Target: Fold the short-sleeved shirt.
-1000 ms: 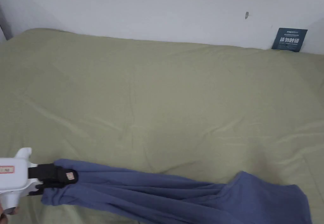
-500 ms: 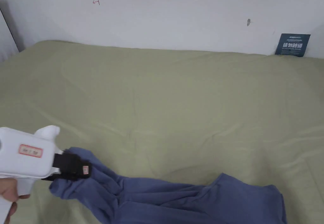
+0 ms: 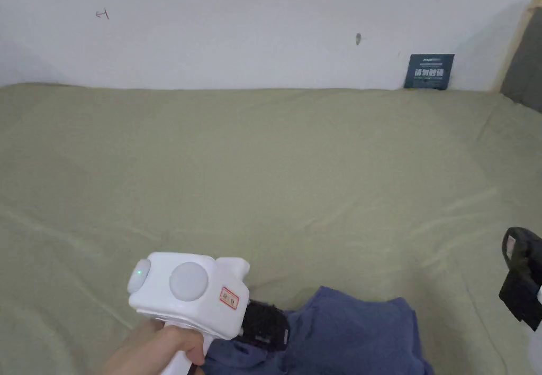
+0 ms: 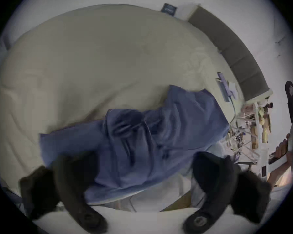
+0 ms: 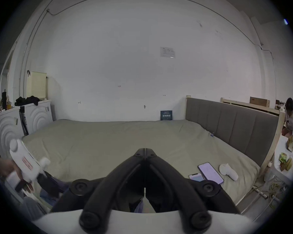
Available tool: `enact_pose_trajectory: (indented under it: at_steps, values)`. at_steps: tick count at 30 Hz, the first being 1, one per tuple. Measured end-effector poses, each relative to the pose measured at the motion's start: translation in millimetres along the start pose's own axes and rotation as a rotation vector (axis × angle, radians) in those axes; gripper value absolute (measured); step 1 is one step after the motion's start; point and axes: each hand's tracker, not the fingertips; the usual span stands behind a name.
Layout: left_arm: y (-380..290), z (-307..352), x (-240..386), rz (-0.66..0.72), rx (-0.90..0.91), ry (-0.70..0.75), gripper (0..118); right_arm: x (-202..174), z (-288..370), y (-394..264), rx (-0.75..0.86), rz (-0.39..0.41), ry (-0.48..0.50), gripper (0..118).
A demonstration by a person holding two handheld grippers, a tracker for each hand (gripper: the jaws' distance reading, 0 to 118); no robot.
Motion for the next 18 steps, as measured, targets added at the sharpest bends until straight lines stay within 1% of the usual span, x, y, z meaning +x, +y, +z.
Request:
enact_pose_trajectory:
  at_steps: [2,3,4,5,6,7,8,9,10,12,13,15,16,17,18]
  values:
    - [1,10,3,0.052,-0.011,-0.008,107,4,1,0,-0.003,-0.007,-0.011,1]
    - [-1,21,1,0.08,0.012,-0.031,106,6,1,0,-0.006,-0.006,-0.012,1]
    - [-2,33,-2,0.086,0.032,-0.058,103,7,1,-1,-0.009,-0.004,-0.013,1]
    - [-1,40,-20,0.106,0.064,-0.081,93,7,0,-1,-0.011,-0.005,-0.015,1]
    - [-4,57,-28,0.138,0.118,-0.09,69,8,0,-1,-0.011,-0.008,-0.016,1]
    - [-7,69,-35,0.164,0.165,-0.097,58,7,-1,-2,-0.012,-0.013,-0.014,1]
    - [-10,82,-44,0.197,0.205,-0.112,58,8,-2,-2,-0.014,-0.021,-0.007,1]
    - [-12,88,-63,0.221,0.232,-0.119,18,7,-4,-2,-0.017,-0.026,-0.004,1]
    - [-14,93,-73,0.247,0.265,-0.095,0,6,-6,-3,-0.02,-0.029,-0.001,1]
    - [-12,86,-83,0.227,0.229,-0.012,0,3,-9,-4,-0.024,-0.038,0.01,1]
    - [-17,77,-76,0.232,0.217,-0.029,0,2,-10,-4,-0.028,-0.04,0.014,1]
    - [-18,53,-70,0.263,0.173,-0.134,0,-1,-11,-5,-0.035,-0.043,0.024,1]
    - [-19,37,-61,0.306,0.127,-0.212,0,-2,-10,-6,-0.039,-0.042,0.027,1]
    - [-10,19,-83,0.322,0.119,-0.231,0,-3,-9,-7,-0.043,-0.039,0.029,1]
    - [-7,1,-77,0.315,0.094,-0.245,0,-3,-9,-8,-0.052,-0.036,0.03,1]
